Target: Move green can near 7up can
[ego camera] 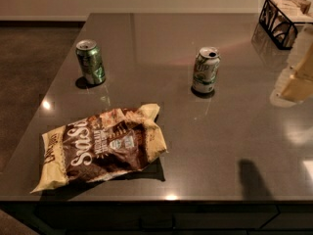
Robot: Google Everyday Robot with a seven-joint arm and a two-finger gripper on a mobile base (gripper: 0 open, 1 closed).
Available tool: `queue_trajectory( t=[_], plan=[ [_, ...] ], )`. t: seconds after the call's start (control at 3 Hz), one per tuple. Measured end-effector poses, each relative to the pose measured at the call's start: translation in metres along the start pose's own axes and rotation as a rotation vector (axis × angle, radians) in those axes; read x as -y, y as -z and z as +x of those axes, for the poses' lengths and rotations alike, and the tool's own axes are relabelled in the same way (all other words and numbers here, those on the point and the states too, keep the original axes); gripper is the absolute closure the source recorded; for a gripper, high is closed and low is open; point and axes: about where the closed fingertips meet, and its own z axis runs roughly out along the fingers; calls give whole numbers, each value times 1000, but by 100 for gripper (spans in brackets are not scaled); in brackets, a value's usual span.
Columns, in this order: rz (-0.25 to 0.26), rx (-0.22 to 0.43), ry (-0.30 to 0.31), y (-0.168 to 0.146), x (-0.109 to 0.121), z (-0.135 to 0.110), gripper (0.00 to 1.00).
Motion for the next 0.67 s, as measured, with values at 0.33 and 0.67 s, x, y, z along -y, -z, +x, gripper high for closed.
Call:
queue_trajectory(
  t=[0.33,0.67],
  plan=[
    [0,0,0,0,0,0,0],
    [0,0,0,0,0,0,0]
  ],
)
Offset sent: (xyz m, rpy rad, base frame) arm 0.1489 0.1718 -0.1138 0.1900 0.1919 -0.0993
